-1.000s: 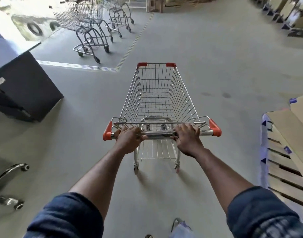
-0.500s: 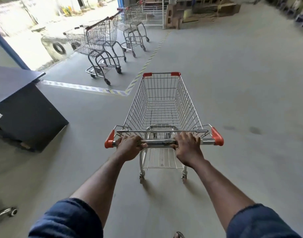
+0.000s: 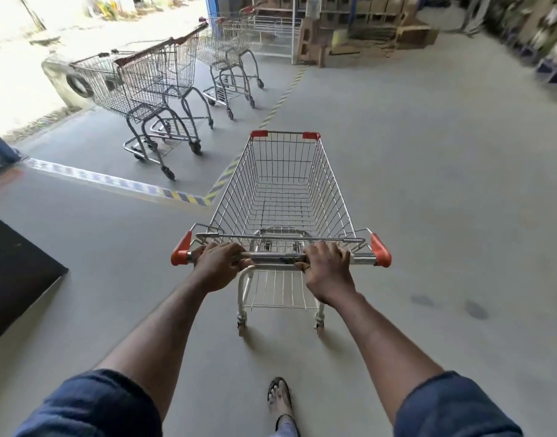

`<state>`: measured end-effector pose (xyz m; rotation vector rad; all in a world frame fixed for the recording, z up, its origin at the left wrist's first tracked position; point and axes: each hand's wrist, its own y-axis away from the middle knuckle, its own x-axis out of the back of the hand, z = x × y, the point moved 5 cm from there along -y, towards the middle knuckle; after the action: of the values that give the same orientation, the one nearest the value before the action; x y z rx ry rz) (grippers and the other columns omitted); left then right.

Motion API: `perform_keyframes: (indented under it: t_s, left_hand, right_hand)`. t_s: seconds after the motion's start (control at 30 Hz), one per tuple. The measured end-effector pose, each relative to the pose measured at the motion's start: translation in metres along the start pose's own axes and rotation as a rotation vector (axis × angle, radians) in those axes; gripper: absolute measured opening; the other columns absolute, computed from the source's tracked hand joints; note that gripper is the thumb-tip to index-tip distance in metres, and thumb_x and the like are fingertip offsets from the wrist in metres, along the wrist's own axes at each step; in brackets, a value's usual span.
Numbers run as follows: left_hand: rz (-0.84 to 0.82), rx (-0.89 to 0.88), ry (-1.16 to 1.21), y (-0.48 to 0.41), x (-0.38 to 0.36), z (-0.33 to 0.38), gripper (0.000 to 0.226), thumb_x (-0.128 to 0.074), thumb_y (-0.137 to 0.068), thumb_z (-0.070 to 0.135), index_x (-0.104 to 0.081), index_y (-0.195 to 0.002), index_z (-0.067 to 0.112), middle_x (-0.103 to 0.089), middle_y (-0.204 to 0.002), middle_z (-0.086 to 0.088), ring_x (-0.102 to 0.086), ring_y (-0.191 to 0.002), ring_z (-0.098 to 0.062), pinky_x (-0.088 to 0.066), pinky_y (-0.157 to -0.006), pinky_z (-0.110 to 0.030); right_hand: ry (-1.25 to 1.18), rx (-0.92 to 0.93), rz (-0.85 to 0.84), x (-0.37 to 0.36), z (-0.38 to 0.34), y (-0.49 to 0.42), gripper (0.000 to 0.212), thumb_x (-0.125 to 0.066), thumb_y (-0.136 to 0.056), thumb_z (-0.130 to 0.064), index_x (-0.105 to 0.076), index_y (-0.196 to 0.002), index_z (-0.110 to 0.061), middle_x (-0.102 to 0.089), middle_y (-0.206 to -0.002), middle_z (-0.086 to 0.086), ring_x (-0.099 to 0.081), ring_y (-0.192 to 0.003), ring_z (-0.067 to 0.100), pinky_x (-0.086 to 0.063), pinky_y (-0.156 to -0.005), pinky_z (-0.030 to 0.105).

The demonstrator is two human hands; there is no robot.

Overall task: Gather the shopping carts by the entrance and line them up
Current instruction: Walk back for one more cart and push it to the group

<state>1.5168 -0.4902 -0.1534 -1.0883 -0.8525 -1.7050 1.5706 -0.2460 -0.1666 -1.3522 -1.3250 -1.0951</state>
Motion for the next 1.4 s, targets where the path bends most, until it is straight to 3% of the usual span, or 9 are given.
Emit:
perform_keyframes:
  t_s: [0.4, 0.47, 0.6, 0.8, 0.93, 1.07, 1.17, 1.3, 1.4]
  left_hand:
    - [-0.007, -0.042, -0.001, -0.371, 0.037, -0.04, 0.025, -0.06, -0.089, 0.057, -0.062, -0.103, 0.036, -0.063, -0.105, 0.008, -0.051, -0.106, -0.024, -0.038, -0.098, -0.045]
    - [0.022, -0.071, 0.01, -0.434, 0.04, -0.04, 0.03, -0.057, -0.087, 0.061, -0.063, -0.105, 0.038, -0.065, -0.106, 0.01, -0.052, -0.104, -0.024, -0.039, -0.096, -0.045]
    - [0.103, -0.08, 0.012, -0.561, 0.043, -0.036, 0.031, -0.06, -0.088, 0.059, -0.063, -0.11, 0.038, -0.065, -0.111, 0.012, -0.052, -0.106, -0.024, -0.038, -0.093, -0.041]
    - [0.04, -0.04, 0.063, -0.75, 0.049, -0.029, 0.049, -0.036, -0.077, 0.078, -0.052, -0.106, 0.042, -0.064, -0.107, 0.015, -0.054, -0.105, -0.02, -0.039, -0.098, -0.049]
    - [0.057, -0.027, 0.032, -0.859, 0.054, -0.031, 0.057, -0.032, -0.076, 0.082, -0.054, -0.107, 0.04, -0.064, -0.108, 0.013, -0.053, -0.105, -0.021, -0.038, -0.099, -0.049]
    - [0.034, -0.044, 0.046, -0.965, 0.066, -0.038, 0.048, -0.04, -0.08, 0.077, -0.056, -0.105, 0.04, -0.064, -0.11, 0.013, -0.052, -0.108, -0.02, -0.037, -0.101, -0.047]
    - [0.069, -0.064, 0.039, -1.052, 0.083, -0.045, 0.026, -0.061, -0.087, 0.056, -0.061, -0.105, 0.036, -0.065, -0.111, 0.011, -0.053, -0.107, -0.024, -0.037, -0.096, -0.039]
    - [0.114, -0.082, -0.007, -1.172, 0.107, -0.049, 0.021, -0.068, -0.09, 0.042, -0.067, -0.106, 0.027, -0.066, -0.107, 0.008, -0.052, -0.103, -0.024, -0.026, -0.082, -0.031]
    - [0.1, -0.071, 0.008, -1.264, 0.119, -0.059, 0.024, -0.069, -0.087, 0.046, -0.067, -0.106, 0.031, -0.066, -0.107, 0.008, -0.051, -0.107, -0.025, -0.031, -0.087, -0.036]
  right_hand:
    - [-0.03, -0.054, 0.002, 0.01, 0.083, -0.339, 0.046, -0.032, -0.093, -0.059, -0.056, -0.116, -0.027, -0.054, -0.116, -0.001, -0.046, -0.111, 0.026, -0.028, -0.094, 0.044]
    - [-0.039, -0.061, 0.012, 0.016, 0.103, -0.396, 0.058, -0.019, -0.085, -0.057, -0.056, -0.118, -0.027, -0.055, -0.116, 0.0, -0.046, -0.111, 0.027, -0.027, -0.094, 0.043]
    - [-0.031, -0.048, 0.063, 0.021, 0.148, -0.518, 0.057, -0.018, -0.081, -0.051, -0.056, -0.114, -0.025, -0.054, -0.115, 0.001, -0.047, -0.109, 0.028, -0.027, -0.092, 0.042]
    - [-0.052, -0.05, 0.016, 0.037, 0.221, -0.697, 0.074, -0.008, -0.07, -0.05, -0.057, -0.121, -0.026, -0.056, -0.12, 0.001, -0.046, -0.115, 0.028, -0.027, -0.101, 0.044]
    - [-0.027, -0.03, 0.007, 0.046, 0.257, -0.803, 0.078, -0.007, -0.07, -0.053, -0.058, -0.122, -0.025, -0.055, -0.12, 0.0, -0.045, -0.116, 0.027, -0.027, -0.1, 0.043]
    - [-0.015, -0.011, 0.005, 0.039, 0.287, -0.909, 0.059, -0.017, -0.079, -0.048, -0.057, -0.116, -0.025, -0.055, -0.117, 0.001, -0.046, -0.113, 0.028, -0.027, -0.097, 0.044]
    - [0.02, -0.005, 0.06, 0.03, 0.306, -0.995, 0.032, -0.038, -0.091, -0.044, -0.055, -0.109, -0.024, -0.055, -0.111, 0.002, -0.048, -0.107, 0.029, -0.027, -0.09, 0.043]
    - [0.022, -0.023, 0.109, 0.031, 0.326, -1.111, 0.046, -0.026, -0.089, -0.053, -0.056, -0.106, -0.022, -0.055, -0.104, 0.002, -0.049, -0.1, 0.03, -0.03, -0.085, 0.043]
    - [0.01, -0.033, 0.12, 0.033, 0.347, -1.194, 0.038, -0.037, -0.093, -0.054, -0.055, -0.107, -0.024, -0.056, -0.104, 0.001, -0.049, -0.101, 0.028, -0.031, -0.084, 0.043]
